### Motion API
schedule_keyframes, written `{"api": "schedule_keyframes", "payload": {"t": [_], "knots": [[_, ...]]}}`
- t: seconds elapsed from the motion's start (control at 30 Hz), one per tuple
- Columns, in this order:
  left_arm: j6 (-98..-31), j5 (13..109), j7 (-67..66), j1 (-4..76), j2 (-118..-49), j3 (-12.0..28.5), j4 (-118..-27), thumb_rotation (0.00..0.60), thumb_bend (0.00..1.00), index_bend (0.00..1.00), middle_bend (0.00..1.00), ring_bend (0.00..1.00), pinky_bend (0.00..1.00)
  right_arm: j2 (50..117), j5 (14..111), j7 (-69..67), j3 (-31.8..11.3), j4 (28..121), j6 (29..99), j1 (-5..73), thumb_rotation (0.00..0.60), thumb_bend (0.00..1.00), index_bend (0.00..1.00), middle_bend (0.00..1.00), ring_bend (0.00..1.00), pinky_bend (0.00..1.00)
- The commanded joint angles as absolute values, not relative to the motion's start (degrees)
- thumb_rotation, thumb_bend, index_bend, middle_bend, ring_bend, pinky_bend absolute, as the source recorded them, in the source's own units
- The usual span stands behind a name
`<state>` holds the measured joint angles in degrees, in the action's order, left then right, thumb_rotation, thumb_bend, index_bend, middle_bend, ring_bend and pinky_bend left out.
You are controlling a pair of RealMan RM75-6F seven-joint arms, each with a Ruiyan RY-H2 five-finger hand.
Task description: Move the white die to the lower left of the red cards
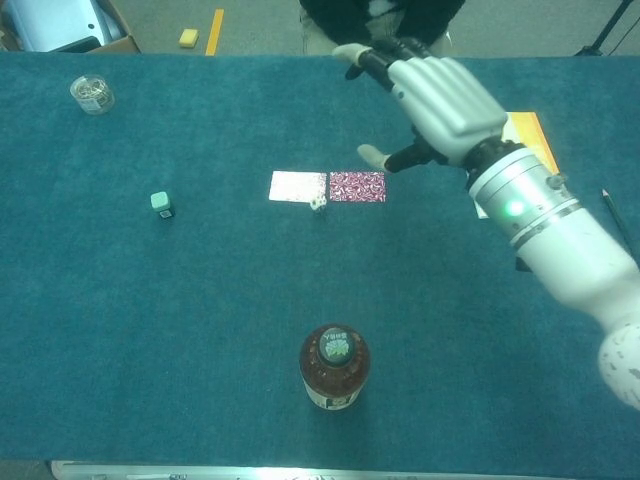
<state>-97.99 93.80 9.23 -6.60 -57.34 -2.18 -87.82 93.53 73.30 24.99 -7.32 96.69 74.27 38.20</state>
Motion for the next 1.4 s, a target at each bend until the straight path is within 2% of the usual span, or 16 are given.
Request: {"api": "schedule_keyframes", "payload": {"t": [0.03,0.4,0.6,1.17,1.4], "knots": [[-97.92,93.75,9.07,-6.52,-57.24,-2.11,-87.92,0.600,0.45,0.27,0.18,0.04,0.05,90.27,73.15,26.47,-7.56,99.47,75.39,36.49,0.600,0.27,0.10,0.23,0.06,0.02],[-96.68,92.90,9.08,-5.82,-57.02,-1.68,-87.81,0.600,0.44,0.27,0.18,0.04,0.05,77.52,70.62,32.49,-5.40,110.96,78.57,30.43,0.600,0.27,0.11,0.23,0.06,0.02],[-95.89,92.57,8.99,-5.41,-57.16,-1.56,-87.63,0.600,0.44,0.27,0.18,0.04,0.05,72.14,70.58,33.35,-2.56,114.01,80.80,26.24,0.600,0.27,0.17,0.23,0.06,0.02],[-95.49,94.28,6.91,-4.50,-57.70,-1.88,-89.16,0.600,0.44,0.27,0.19,0.04,0.05,66.16,78.19,27.53,3.80,115.28,94.11,10.97,0.600,0.27,0.21,0.23,0.06,0.02],[-95.94,94.97,5.84,-4.43,-57.55,-1.96,-90.25,0.600,0.44,0.27,0.19,0.04,0.05,65.32,78.92,22.82,3.94,113.68,96.71,6.49,0.600,0.27,0.22,0.24,0.06,0.02]]}}
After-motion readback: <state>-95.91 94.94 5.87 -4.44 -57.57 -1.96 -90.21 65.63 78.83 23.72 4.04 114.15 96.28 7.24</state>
